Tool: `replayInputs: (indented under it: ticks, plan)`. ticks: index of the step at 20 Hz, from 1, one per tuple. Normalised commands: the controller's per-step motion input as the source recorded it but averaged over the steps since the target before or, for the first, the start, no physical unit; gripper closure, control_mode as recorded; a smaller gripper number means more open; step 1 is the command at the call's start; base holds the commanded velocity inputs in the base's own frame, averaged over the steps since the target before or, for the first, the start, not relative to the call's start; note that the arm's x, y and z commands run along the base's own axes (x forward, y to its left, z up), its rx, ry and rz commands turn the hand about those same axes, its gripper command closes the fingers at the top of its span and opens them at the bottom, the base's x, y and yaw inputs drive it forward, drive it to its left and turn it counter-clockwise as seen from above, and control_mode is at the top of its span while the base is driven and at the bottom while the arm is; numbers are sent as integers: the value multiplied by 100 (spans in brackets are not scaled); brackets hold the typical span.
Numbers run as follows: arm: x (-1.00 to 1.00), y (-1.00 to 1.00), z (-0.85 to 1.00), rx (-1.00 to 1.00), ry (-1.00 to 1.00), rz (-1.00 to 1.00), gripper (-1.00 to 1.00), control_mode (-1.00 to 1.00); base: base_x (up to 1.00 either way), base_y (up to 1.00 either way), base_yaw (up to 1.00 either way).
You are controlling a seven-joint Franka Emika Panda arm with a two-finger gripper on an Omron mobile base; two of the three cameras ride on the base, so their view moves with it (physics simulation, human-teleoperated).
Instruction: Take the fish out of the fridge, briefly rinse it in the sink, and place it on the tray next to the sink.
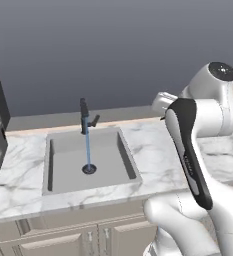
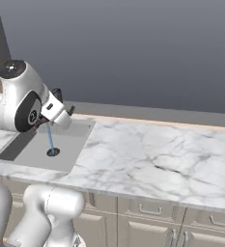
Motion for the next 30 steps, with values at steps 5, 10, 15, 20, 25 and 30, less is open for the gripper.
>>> replayInputs:
  ticks: [5, 10, 15, 20, 25, 30]
  plan:
    - [0, 0, 0, 0, 0, 0, 100, 100, 91, 39, 0]
    - [48, 15, -30, 4, 21, 3, 100, -100, 12, 8, 0]
    - [77, -14, -31, 60, 43, 19, 100, -100, 0, 0, 0]
    - [59, 1, -57, 41, 30, 17, 100, -100, 0, 0, 0]
    - [42, 48, -50, 17, 10, 0, 100, -100, 0, 0, 0]
    - [44, 78, -57, 5, 11, 1, 100, -100, 0, 0, 0]
